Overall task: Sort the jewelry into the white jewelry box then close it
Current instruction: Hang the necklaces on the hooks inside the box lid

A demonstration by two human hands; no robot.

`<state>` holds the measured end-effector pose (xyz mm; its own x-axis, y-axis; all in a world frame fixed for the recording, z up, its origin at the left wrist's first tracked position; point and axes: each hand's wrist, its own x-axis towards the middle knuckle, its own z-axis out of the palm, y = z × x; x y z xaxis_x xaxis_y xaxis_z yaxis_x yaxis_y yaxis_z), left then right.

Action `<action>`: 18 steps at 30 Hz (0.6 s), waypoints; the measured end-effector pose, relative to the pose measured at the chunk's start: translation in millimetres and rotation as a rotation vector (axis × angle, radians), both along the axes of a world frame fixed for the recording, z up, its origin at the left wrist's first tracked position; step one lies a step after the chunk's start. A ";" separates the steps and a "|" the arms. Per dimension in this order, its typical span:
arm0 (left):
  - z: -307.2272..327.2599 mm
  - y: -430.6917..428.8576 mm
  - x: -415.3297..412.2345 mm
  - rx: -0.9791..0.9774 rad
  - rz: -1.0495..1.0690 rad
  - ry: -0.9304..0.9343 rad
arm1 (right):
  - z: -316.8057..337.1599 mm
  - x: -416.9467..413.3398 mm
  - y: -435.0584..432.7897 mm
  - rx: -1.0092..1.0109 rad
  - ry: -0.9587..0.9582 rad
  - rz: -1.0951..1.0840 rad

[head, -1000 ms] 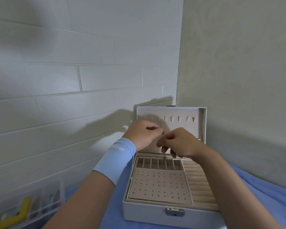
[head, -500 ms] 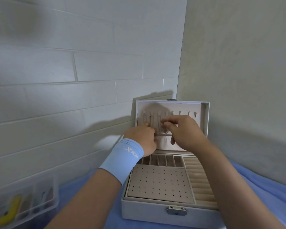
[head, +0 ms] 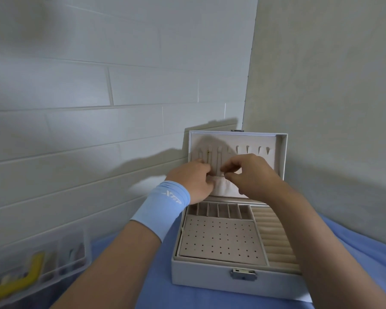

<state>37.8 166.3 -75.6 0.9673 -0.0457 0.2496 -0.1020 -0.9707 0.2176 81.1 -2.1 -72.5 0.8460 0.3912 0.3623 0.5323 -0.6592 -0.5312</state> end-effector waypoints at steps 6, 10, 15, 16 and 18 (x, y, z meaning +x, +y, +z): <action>6.7 13.6 -51.6 -0.171 -0.077 -0.065 | 18.5 -37.7 -1.1 0.027 0.022 0.091; 2.0 22.9 -94.5 -0.209 -0.058 -0.032 | 20.9 -83.3 13.0 -0.099 0.065 0.189; -15.9 35.6 -135.6 -0.121 -0.071 0.249 | 6.2 -137.8 25.6 -0.400 0.273 0.302; -20.7 38.1 -142.2 -0.092 -0.077 0.322 | 1.3 -145.2 27.5 -0.454 0.318 0.319; -29.6 41.7 -154.3 -0.061 -0.094 0.445 | -9.0 -156.3 31.2 -0.549 0.380 0.350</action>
<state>-116.5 208.0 -105.1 0.9733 -0.1366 -0.1842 -0.0728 -0.9458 0.3166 -75.3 29.1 -81.5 0.6667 0.7004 -0.2548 0.6049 -0.7082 -0.3640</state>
